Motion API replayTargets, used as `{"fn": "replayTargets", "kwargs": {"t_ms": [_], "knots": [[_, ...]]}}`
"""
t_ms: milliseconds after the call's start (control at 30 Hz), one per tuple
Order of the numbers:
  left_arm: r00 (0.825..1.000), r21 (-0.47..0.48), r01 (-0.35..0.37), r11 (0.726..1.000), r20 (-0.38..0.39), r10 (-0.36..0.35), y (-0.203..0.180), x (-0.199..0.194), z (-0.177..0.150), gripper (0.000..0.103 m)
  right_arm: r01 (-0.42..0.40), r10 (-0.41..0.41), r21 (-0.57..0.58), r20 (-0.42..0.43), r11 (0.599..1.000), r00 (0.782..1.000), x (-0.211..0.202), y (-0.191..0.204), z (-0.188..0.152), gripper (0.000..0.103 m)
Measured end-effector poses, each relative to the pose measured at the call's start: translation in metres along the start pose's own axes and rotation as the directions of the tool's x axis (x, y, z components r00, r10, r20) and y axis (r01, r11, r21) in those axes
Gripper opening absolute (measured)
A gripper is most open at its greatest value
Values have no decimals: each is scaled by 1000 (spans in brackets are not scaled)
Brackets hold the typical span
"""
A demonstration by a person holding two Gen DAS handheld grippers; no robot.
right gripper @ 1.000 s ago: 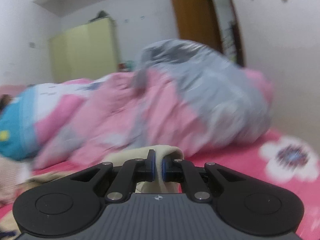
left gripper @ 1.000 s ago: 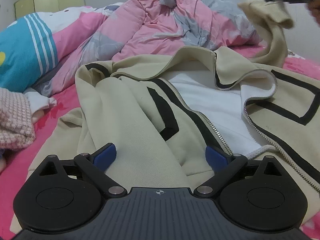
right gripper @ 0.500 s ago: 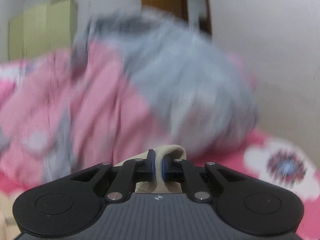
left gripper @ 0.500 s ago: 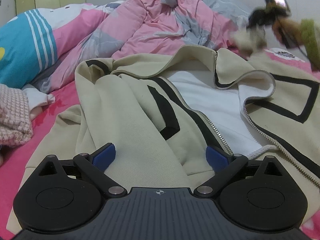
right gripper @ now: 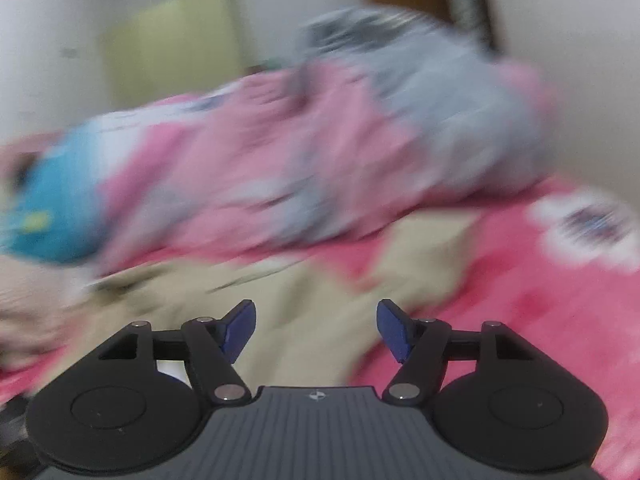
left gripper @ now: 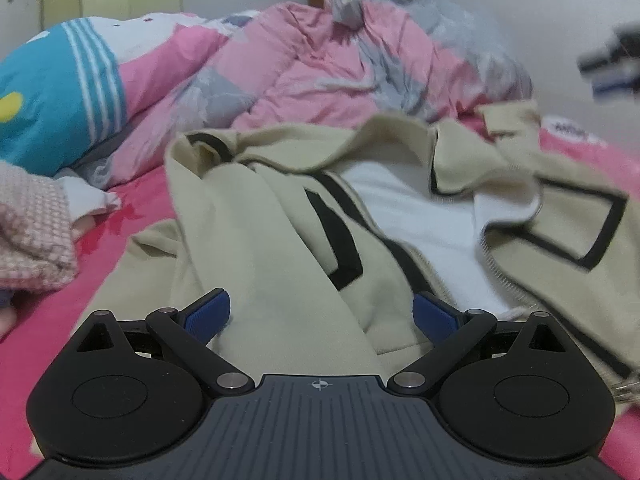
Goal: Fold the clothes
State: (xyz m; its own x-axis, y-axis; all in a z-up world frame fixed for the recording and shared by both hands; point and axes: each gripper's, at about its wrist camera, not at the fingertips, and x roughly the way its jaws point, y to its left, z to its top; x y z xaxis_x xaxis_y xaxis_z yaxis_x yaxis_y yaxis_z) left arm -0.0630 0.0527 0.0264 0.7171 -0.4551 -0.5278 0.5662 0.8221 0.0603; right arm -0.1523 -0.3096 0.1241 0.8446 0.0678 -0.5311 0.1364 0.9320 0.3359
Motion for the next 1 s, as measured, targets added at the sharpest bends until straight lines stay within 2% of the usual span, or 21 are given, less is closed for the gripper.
{"fn": "replayTargets", "kwargs": {"t_ms": [67, 133, 200, 300, 367, 400, 433, 467, 600, 633, 733, 800, 867, 933, 1000], "knots": [[1000, -22, 16, 1000, -8, -16, 0, -18, 0, 101, -66, 65, -14, -51, 998, 997, 6, 19, -29, 70], [998, -43, 16, 999, -63, -19, 0, -34, -5, 101, -50, 46, -51, -82, 997, 996, 25, 29, -58, 70], [989, -83, 33, 996, -144, -45, 3, -44, -12, 101, -13, 3, -102, -97, 995, 995, 43, 38, -86, 70], [971, -173, 72, 982, -213, -109, 10, -56, -27, 101, 91, -91, -260, 10, 961, 996, 59, 49, -125, 74], [967, -188, 60, 980, -231, -104, 11, -57, -34, 96, 123, -117, -283, 40, 951, 992, 56, 56, -129, 74], [968, -188, 48, 981, -233, -92, 10, -56, -36, 91, 127, -121, -280, 40, 952, 992, 56, 55, -128, 74], [970, -187, 41, 981, -230, -84, 10, -55, -37, 80, 125, -118, -276, 43, 953, 992, 55, 54, -128, 74], [972, -187, 38, 982, -222, -80, 10, -54, -37, 75, 122, -113, -271, 46, 955, 992, 54, 54, -129, 74], [978, -162, 27, 986, -201, -59, 8, -59, -33, 31, 117, -109, -264, 45, 957, 993, 55, 53, -128, 74], [980, -164, 25, 986, -191, -57, 10, -63, -30, 17, 119, -110, -265, 46, 957, 993, 54, 53, -129, 74], [989, -196, 34, 980, -133, -61, 21, -79, -14, 12, 119, -110, -264, 48, 957, 993, 55, 53, -130, 74], [997, -214, 41, 976, -61, -56, 32, -90, 6, 7, 118, -109, -263, 48, 957, 993, 55, 53, -130, 74], [999, -161, -4, 987, 31, 9, 42, -96, 34, 7, 118, -109, -263, 49, 958, 993, 56, 53, -130, 74], [990, -104, -69, 992, 119, 82, 54, -95, 64, 6, 118, -108, -262, 50, 958, 993, 56, 53, -130, 74], [971, -63, -144, 988, 185, 153, 69, -85, 97, 6, 118, -108, -261, 52, 958, 993, 56, 53, -131, 74]]}}
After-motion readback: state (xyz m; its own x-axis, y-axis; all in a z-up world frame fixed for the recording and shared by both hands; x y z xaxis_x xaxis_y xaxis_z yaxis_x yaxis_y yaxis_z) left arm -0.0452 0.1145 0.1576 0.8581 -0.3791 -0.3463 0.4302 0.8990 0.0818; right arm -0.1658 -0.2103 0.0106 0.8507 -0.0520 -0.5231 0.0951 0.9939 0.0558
